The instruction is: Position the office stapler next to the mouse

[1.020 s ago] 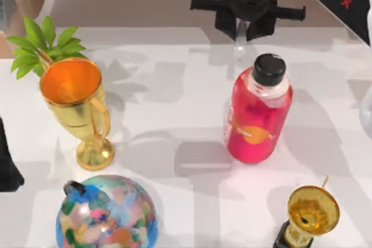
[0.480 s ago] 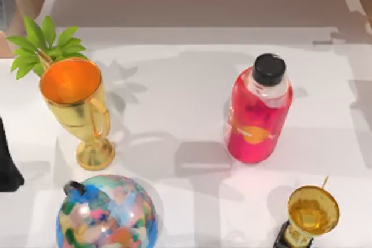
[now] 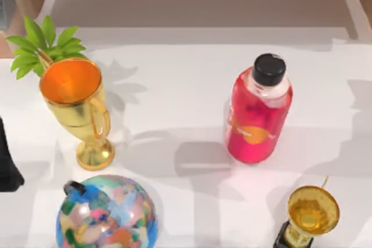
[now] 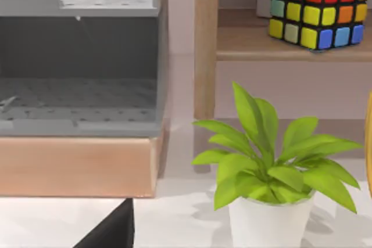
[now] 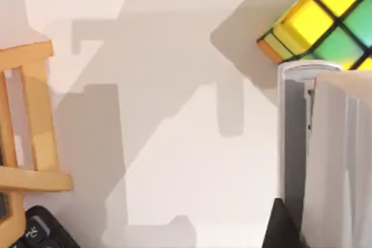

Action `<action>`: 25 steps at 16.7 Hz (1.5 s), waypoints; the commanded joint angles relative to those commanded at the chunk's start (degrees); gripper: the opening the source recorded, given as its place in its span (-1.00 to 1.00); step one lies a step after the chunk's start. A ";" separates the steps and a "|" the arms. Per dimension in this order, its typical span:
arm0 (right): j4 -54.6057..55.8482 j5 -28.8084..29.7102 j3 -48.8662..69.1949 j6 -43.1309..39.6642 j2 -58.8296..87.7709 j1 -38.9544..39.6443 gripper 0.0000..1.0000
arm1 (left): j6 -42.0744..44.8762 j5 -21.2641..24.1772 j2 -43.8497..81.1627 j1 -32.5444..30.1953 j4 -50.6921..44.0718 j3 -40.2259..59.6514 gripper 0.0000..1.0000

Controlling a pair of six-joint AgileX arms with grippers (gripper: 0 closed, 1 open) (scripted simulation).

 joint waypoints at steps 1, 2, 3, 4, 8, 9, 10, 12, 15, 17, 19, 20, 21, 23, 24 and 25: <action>1.70 -0.54 -2.90 -2.49 0.47 -2.17 -1.00 | 0.00 0.00 0.00 0.00 0.00 0.00 1.00; 3.19 -1.00 -5.53 -4.65 1.08 -4.00 -1.00 | 0.00 0.00 0.00 0.00 0.00 0.00 1.00; 4.46 -1.37 -7.82 -6.47 1.75 -5.50 -1.00 | 0.00 0.00 0.00 0.00 0.00 0.00 1.00; 5.45 -1.66 -9.66 -7.88 2.39 -6.62 -1.00 | 0.00 0.00 0.00 0.00 0.00 0.00 1.00; 6.63 -1.99 -11.94 -9.54 3.32 -7.90 -1.00 | 0.00 0.00 0.00 0.00 0.00 0.00 1.00; 6.63 -1.99 -11.94 -9.54 3.32 -7.90 -1.00 | 0.00 0.00 0.00 0.00 0.00 0.00 1.00; 6.63 -1.99 -11.94 -9.54 3.32 -7.90 -1.00 | 0.00 0.00 0.00 0.00 0.00 0.00 1.00; 6.50 -1.91 -11.91 -9.42 3.18 -7.67 -1.00 | 0.00 0.00 0.00 0.00 0.00 0.00 1.00; 6.73 -1.91 -11.84 -9.38 3.08 -7.73 -1.00 | 0.00 0.00 0.00 0.00 0.00 0.00 1.00; 7.07 -1.93 -11.74 -9.34 2.95 -7.80 -1.00 | 0.00 0.00 0.00 0.00 0.00 0.00 1.00; 7.55 -1.94 -11.62 -9.28 2.81 -7.88 -1.00 | 0.00 0.00 0.00 0.00 0.00 0.00 1.00; 7.82 -1.96 -11.56 -9.25 2.75 -7.91 -1.00 | 0.00 0.00 0.00 0.00 0.00 0.00 1.00; 8.12 -1.97 -11.50 -9.22 2.69 -7.95 -1.00 | 0.00 0.00 0.00 0.00 0.00 0.00 1.00; 8.75 -2.00 -11.41 -9.18 2.62 -8.01 -1.00 | 0.00 0.00 0.00 0.00 0.00 0.00 1.00; 9.08 -2.02 -11.37 -9.16 2.60 -8.03 -1.00 | 0.00 0.00 0.00 0.00 0.00 0.00 1.00; 9.42 -2.04 -11.35 -9.14 2.61 -8.05 -1.00 | 0.00 0.00 0.00 0.00 0.00 0.00 1.00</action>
